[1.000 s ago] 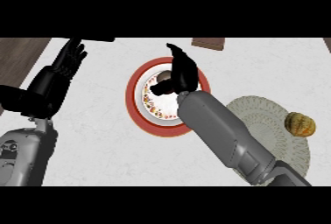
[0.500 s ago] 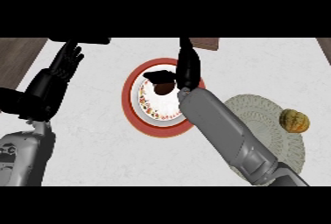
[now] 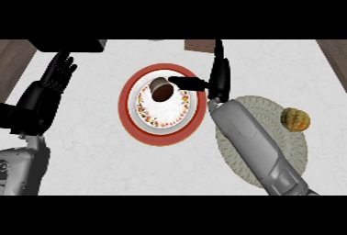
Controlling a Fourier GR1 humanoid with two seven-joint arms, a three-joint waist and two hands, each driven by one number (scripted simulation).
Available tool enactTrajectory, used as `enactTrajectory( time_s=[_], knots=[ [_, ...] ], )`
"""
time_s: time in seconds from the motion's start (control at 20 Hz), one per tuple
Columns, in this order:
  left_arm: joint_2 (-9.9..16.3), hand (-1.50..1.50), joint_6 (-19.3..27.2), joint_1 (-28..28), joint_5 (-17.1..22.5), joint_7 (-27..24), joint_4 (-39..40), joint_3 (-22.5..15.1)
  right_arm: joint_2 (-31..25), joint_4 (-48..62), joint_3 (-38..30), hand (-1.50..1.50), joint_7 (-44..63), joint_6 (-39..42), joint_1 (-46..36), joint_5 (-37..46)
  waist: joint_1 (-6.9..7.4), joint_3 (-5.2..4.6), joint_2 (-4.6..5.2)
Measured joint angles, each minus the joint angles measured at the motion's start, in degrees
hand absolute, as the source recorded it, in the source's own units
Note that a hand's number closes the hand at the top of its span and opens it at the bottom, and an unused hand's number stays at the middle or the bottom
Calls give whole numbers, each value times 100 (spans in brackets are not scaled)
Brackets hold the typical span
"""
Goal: Pick the cupcake from the placemat and place it in the plate
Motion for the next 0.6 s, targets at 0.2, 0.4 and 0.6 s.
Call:
enactTrajectory(
  time_s=[0.2,0.4,0.6],
  knots=[
    [63,0,-57,47,57,156,-164,80,-422,-581,-167,-150,-432,490,778,-111,-50,0,-13],
    [14,0,-69,91,49,153,-186,102,-844,-1322,-225,-150,-516,891,1523,-91,-77,-1,-18],
    [-34,0,-51,181,11,265,-390,79,-1327,-2102,-369,-150,-479,1290,2246,-128,-91,-1,-23]
  ],
)
